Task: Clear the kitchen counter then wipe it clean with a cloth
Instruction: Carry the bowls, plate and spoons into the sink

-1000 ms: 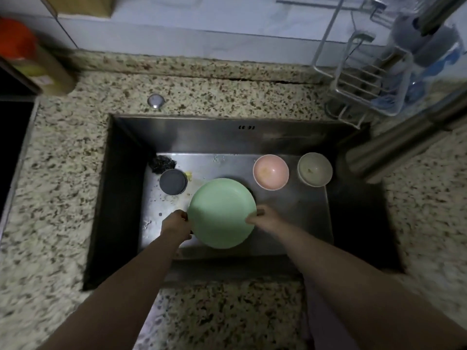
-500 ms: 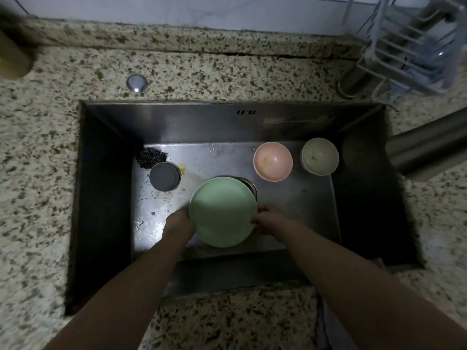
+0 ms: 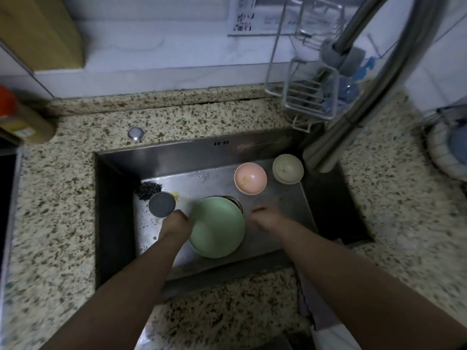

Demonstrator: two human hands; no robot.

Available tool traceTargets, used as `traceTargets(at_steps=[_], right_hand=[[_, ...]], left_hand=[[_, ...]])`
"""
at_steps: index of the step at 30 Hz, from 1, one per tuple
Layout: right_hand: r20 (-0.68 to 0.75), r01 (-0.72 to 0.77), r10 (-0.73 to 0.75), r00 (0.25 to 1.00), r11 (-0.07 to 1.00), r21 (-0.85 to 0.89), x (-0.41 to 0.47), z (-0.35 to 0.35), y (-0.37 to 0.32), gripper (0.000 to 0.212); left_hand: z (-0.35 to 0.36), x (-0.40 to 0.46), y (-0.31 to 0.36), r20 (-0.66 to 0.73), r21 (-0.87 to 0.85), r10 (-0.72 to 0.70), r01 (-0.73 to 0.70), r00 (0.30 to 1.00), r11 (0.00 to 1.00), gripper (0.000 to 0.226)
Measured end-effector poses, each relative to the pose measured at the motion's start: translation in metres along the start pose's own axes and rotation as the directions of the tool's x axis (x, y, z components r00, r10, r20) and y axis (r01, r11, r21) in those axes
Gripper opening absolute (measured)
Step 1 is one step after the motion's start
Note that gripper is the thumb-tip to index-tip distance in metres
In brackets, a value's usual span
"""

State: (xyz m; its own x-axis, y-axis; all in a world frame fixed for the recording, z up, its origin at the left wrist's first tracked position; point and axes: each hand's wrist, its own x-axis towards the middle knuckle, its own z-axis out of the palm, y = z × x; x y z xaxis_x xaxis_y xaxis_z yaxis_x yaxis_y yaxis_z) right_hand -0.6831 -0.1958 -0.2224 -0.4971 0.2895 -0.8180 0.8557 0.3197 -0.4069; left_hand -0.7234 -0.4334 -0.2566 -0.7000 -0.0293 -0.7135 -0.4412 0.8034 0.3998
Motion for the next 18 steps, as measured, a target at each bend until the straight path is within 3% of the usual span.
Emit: traceTargets(at_steps=[2, 6, 10, 14, 18], right_hand=[[-0.105, 0.071, -0.070, 0.992, 0.997, 0.009, -0.025, -0.017, -0.005, 0.008], [-0.259, 0.160, -0.136, 0.956, 0.984, 0.074, -0.067, -0.052, 0.000, 0.028], [-0.342, 0.207, -0.143, 0.929, 0.965, 0.160, -0.099, -0.084, 0.015, 0.007], [-0.432, 0.201, -0.036, 0.901, 0.918, 0.342, -0.135, -0.111, 0.050, 0.013], [-0.487, 0.271, 0.035, 0.873, 0.796, 0.542, -0.176, -0.139, 0.098, 0.019]], left_hand=[[-0.012, -0.016, 0.025, 0.006, -0.023, 0.086, -0.086, 0.996, 0.996, 0.027], [-0.021, -0.052, 0.075, 0.036, -0.090, 0.251, -0.246, 0.967, 0.965, 0.029], [-0.013, -0.083, 0.122, 0.105, -0.010, 0.404, -0.405, 0.909, 0.914, 0.026], [0.011, -0.126, 0.167, 0.171, 0.066, 0.523, -0.539, 0.835, 0.839, 0.010], [0.045, -0.173, 0.205, 0.282, 0.045, 0.599, -0.634, 0.750, 0.772, 0.020]])
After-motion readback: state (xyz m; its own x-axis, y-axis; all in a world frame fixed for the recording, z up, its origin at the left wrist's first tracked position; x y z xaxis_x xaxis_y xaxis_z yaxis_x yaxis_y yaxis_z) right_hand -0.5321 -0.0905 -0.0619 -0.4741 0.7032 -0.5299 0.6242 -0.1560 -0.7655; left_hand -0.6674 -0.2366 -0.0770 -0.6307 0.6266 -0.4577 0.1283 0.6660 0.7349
